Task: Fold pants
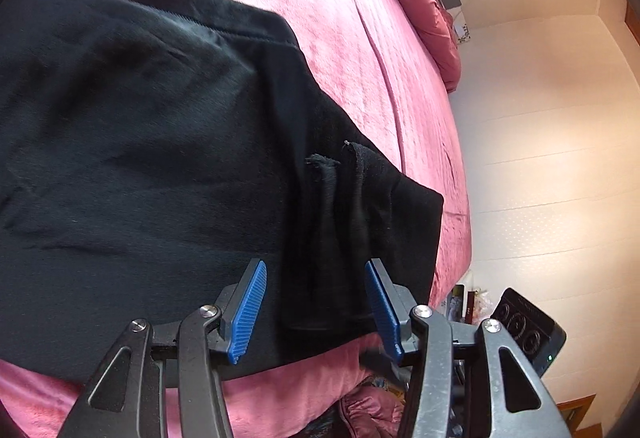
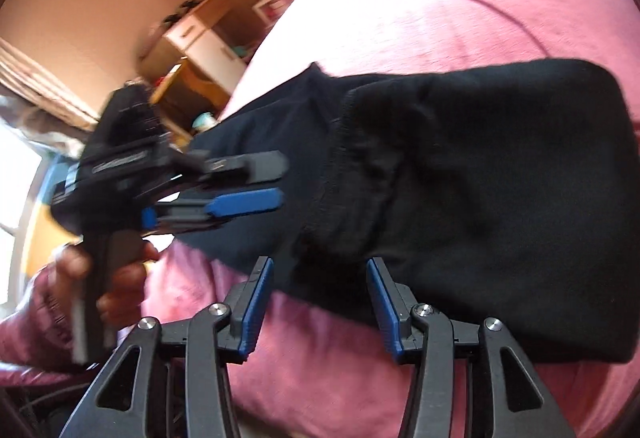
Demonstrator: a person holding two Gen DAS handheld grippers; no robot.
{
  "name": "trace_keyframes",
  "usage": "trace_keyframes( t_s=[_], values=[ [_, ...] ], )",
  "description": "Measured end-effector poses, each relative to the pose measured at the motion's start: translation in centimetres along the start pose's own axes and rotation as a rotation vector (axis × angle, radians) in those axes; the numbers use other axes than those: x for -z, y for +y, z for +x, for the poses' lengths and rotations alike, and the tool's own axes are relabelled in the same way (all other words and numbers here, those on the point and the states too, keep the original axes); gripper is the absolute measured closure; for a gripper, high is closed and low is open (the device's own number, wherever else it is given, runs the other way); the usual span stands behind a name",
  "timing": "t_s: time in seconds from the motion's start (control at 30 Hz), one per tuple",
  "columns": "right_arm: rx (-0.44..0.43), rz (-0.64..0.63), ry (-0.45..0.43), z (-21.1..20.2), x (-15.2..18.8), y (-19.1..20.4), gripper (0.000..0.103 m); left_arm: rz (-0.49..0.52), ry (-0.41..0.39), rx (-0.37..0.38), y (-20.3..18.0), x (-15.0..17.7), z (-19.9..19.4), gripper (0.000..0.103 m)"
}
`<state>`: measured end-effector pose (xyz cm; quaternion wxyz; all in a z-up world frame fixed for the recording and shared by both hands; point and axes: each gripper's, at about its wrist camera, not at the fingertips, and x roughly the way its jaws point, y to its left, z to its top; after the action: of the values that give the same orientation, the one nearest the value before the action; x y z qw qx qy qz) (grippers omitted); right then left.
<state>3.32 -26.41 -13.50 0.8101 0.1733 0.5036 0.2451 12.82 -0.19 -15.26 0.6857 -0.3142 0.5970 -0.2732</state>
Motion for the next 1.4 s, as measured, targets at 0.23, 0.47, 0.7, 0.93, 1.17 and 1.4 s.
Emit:
trace_keyframes(
  t_s=[0.23,0.47,0.7,0.93,1.17,1.4],
  values=[
    [0.086,0.101,-0.039,-4.9,3.1,-4.4,0.053,-0.019,0.064,-0.009,-1.4,-0.5,2.7,0.044],
    [0.295,0.258,-0.105,-11.2,7.2,-10.0,0.053,0.033,0.118,-0.065,-3.6,-0.2,5.8,0.046],
    [0.397,0.305,-0.075,-10.4,8.1,-12.3,0.053,0.112,0.101,-0.06,-5.4,-0.3,5.2,0.088],
    [0.525,0.244,-0.122,-8.5,5.8,-11.8,0.059,0.228,0.029,0.09,-9.4,0.0,0.9,0.088],
    [0.525,0.25,-0.108,-7.3,5.5,-12.5,0.08,0.214,0.029,-0.096,-5.5,0.5,2.2,0.09],
    [0.493,0.253,-0.04,-6.8,5.0,-12.9,0.077,0.166,0.048,-0.142,-3.5,1.4,3.6,0.081]
  ],
)
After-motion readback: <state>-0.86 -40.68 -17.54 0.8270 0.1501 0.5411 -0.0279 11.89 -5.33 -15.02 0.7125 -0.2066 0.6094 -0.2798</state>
